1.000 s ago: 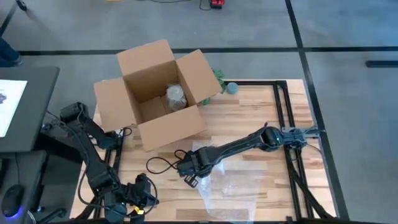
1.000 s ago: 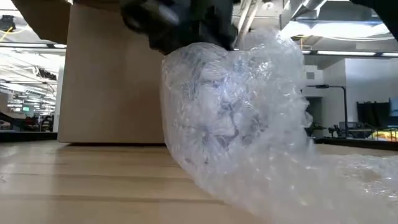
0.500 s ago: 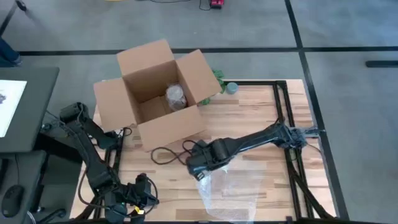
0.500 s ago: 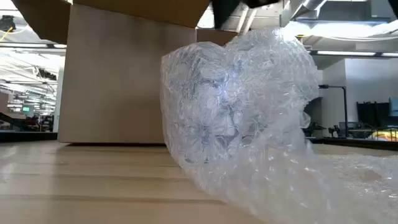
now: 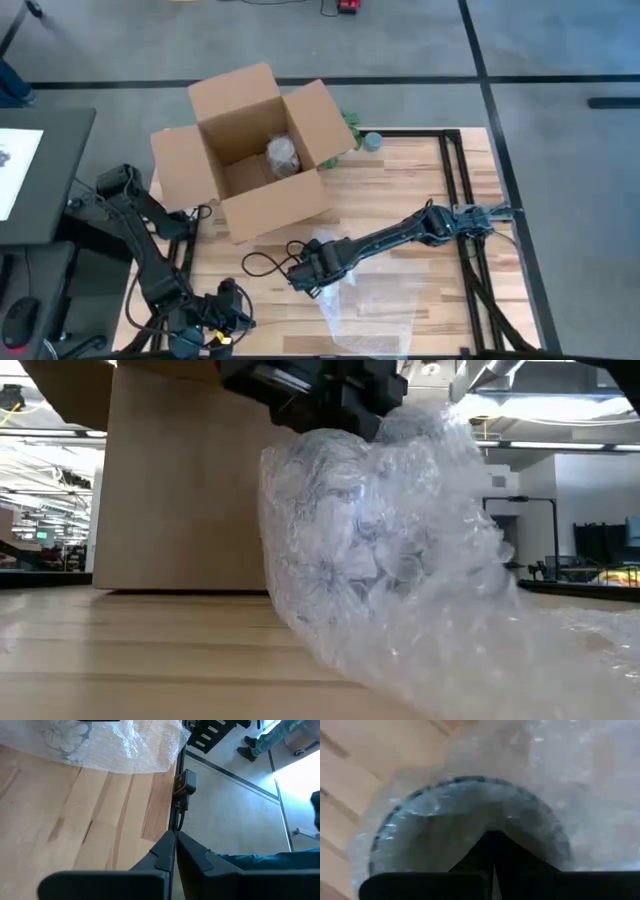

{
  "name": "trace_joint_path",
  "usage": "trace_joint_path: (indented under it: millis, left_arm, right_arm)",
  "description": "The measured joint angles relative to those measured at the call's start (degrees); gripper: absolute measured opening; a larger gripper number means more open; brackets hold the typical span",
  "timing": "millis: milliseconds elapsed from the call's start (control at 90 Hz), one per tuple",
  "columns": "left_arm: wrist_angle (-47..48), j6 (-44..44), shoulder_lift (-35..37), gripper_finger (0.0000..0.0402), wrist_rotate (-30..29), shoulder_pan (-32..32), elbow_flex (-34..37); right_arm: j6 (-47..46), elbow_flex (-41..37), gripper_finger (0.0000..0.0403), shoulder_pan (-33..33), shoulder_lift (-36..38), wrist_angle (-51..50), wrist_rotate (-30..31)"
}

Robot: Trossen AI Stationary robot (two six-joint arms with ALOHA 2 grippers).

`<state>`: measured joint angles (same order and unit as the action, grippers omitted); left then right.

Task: Wrap mug
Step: Wrap the blue mug with the bubble wrap

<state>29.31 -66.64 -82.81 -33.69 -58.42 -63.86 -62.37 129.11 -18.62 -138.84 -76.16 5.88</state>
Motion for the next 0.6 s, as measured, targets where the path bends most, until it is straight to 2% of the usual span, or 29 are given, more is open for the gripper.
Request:
trace_joint_path:
  millis: [233, 456, 600]
  left_arm:
    - [-0.1, 0.0, 0.0, 0.0000, 0.0, 0.0, 0.0]
    - [-0.4, 0.0, 0.0, 0.0000, 0.0, 0.0, 0.0]
    - [-0.4, 0.2, 0.0, 0.0000, 0.1, 0.0, 0.0]
  right_arm:
    - [1.2, 1.2, 0.0000, 0.0, 1.1, -0.5, -1.8]
    - [4.0, 5.4, 0.0000, -1.3, 6.9, -1.3, -1.6]
    - [3.1, 5.6, 0.0002, -3.1, 10.8, -2.8, 0.9]
